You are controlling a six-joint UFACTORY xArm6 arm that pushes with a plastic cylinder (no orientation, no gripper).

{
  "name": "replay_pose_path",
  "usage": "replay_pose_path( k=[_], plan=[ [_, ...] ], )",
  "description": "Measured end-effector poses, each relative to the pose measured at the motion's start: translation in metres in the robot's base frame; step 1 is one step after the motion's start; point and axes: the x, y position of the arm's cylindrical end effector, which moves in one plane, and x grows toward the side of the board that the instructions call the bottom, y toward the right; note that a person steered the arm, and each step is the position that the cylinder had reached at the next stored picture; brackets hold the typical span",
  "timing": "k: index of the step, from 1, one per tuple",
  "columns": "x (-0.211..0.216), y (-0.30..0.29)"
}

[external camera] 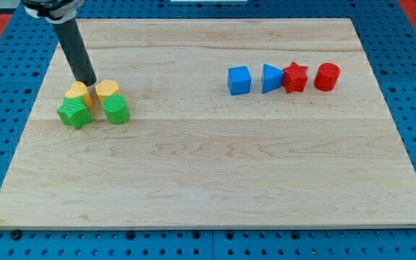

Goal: Group up the yellow blocks with the green star

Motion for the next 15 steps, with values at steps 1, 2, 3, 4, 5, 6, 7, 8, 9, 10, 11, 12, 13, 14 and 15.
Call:
replay_pose_path(
  k=[1, 2, 3, 4, 5, 6, 7, 8, 9, 10, 11, 12, 13, 14, 15],
  plan=[
    [-0.001, -0.013],
    [-0.001, -0.017],
    [0.006, -0.051],
    [0.017, -0.073],
    [0.046, -0.08],
    [0.076, -0.062],
    [0.091, -0.029],
    [0.094, 0.002],
    [0.093, 0.031],
    [0.093, 0.061],
    [0.093, 0.086],
    [0.093, 0.104],
    [0.093, 0.118],
    [0.093, 0.128],
    [0.105, 0.11]
  ],
)
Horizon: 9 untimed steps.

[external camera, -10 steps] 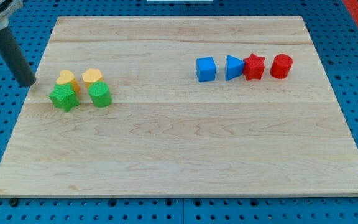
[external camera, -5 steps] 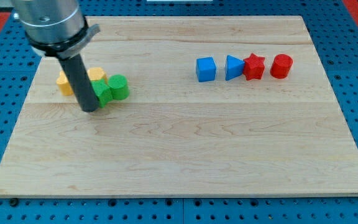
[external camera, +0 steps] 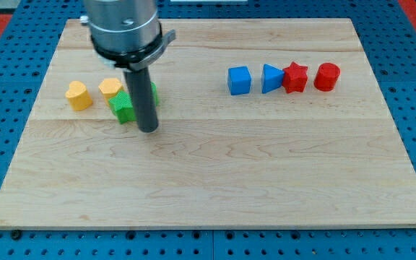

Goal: Group up the yellow blocks with the green star

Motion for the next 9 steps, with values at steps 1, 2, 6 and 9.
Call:
replay_pose_path(
  k=[1, 2, 6, 9],
  plan=[
    [-0.013, 0.021],
    [-0.032, 0.022],
    [0.013, -0.077],
    [-0.049, -0.173]
  ],
)
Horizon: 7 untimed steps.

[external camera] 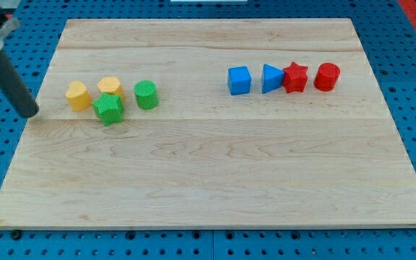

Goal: Group up the yellow blocks with the green star

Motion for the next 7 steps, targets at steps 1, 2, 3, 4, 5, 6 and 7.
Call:
replay_pose_path(
  k=[1, 2, 3, 4, 5, 6, 7],
  plan=[
    [-0.035, 0.051],
    [-0.06, 0.079],
    [-0.074, 0.075],
    [-0.074, 0.114],
    [-0.071, 0.131],
    [-0.053, 0.133],
    [-0.049, 0.133]
  ],
)
